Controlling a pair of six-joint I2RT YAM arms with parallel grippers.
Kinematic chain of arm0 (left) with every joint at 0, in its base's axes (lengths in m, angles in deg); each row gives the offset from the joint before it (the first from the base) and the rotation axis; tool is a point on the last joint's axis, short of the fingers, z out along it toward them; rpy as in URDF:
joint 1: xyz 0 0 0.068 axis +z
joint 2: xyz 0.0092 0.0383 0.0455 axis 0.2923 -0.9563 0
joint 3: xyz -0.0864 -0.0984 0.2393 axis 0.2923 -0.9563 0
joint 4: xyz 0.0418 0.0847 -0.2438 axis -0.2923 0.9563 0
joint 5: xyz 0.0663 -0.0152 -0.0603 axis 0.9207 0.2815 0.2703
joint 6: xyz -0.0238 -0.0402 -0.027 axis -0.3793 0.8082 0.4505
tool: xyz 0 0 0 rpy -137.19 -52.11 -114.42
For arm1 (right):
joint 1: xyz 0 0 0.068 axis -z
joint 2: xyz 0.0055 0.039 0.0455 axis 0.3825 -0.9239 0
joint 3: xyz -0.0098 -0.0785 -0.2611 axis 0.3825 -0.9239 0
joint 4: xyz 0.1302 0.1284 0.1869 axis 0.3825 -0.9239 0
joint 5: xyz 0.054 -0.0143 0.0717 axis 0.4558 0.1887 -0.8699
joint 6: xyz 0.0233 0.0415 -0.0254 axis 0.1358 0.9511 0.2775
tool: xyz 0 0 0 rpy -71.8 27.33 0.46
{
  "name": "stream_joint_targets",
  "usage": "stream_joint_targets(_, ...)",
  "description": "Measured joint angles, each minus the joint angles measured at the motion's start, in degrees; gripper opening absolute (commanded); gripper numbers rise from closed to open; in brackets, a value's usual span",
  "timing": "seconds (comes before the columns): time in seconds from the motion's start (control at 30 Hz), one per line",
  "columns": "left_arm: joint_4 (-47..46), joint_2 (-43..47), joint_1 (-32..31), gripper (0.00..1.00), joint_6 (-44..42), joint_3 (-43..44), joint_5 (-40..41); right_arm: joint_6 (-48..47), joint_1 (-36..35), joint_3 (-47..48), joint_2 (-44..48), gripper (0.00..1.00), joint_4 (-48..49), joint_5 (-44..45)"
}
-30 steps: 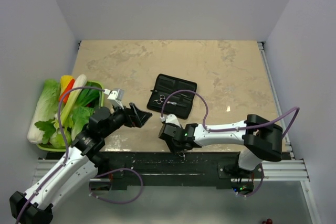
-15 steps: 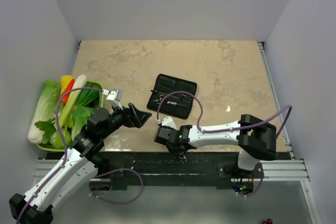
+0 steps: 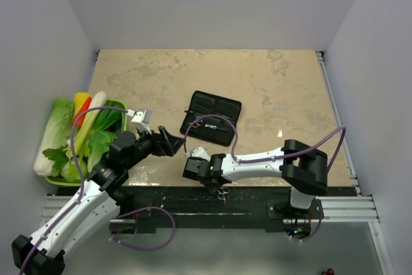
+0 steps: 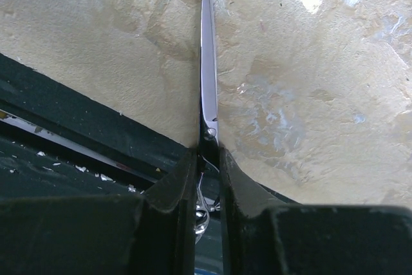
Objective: Sort the hair-cutting tools
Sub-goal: Pick up the scissors from the center of the board.
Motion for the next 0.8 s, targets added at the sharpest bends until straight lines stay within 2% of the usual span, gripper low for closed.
stream_joint_targets(0.2,0.9,-0.31,0.0,1.0,-0.02,0.02,0.63,-1.25,0.83,0.02,0.57,0.0,-0.48,-0.61)
stream_joint_targets(0.43,1.57,-4.5,0.0,1.0,-0.28,2.45,-1.49,-3.63,2.12,0.04,2.64,0.0,-6.69,1.79)
stream_joint_targets(0.8,2.12,-10.36,0.0,1.0,-0.2,7.69,-11.23,-10.01,2.69,4.22,18.16,0.0,-14.51,6.16)
